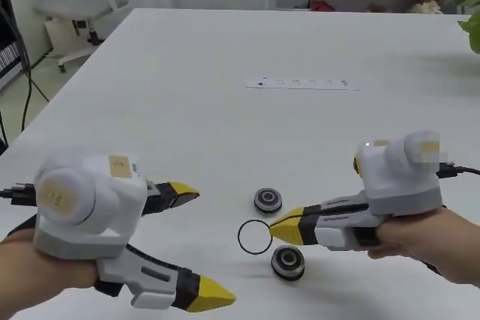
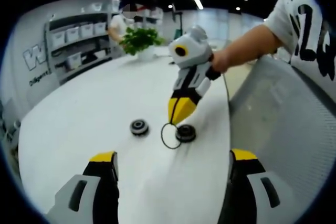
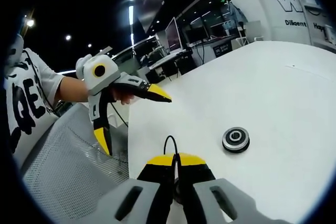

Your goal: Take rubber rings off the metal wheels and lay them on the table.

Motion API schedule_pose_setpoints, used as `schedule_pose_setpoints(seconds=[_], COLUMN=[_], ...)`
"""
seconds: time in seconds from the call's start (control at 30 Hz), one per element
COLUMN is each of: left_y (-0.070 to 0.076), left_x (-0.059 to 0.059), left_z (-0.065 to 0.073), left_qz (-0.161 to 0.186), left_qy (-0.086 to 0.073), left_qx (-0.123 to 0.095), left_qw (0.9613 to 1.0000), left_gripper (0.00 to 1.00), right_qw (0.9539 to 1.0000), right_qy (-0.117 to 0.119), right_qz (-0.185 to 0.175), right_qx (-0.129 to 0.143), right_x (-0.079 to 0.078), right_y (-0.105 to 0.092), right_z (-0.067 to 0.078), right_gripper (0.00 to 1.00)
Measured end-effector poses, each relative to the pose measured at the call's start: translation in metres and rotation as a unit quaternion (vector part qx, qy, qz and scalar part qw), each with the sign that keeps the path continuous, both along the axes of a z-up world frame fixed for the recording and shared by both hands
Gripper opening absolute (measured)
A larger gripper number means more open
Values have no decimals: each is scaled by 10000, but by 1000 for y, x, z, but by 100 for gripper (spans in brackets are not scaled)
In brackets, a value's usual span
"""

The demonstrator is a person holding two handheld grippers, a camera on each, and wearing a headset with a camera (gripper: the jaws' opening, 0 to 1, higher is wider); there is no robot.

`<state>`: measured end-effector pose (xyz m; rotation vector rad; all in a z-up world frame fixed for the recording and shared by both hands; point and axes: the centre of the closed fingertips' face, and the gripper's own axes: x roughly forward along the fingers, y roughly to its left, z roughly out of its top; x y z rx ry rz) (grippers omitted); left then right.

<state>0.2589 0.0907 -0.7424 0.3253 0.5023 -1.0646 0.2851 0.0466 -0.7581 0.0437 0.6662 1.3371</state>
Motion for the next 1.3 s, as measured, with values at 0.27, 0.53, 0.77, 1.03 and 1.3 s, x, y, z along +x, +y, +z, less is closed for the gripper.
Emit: schedule_pose_setpoints(seconds=[0.27,0.53,0.77,1.03,1.3], left_y=[3,7,8,11,12], left_x=[0,0,-2,-2,-2], left_z=[-2,-3,-6,-8,-9], left_qz=[46,101,105,127,142], left_qy=[21,25,62,69,92], left_qx=[7,11,43,68,75], left_qw=[10000,9999,9999,9999,9998], left_gripper=[89,89,90,90,90], right_qw=[9999,9997,9993,9987,9981], right_qy=[5,-20,-33,-76,-153], right_qz=[83,206,259,358,393], right_qx=[-85,-162,-255,-344,-448], right_x=[2,0,0,-2,-2], right_y=[2,10,13,19,23], right_z=[-7,-12,-19,-23,-27], right_gripper=[0,0,0,0,0])
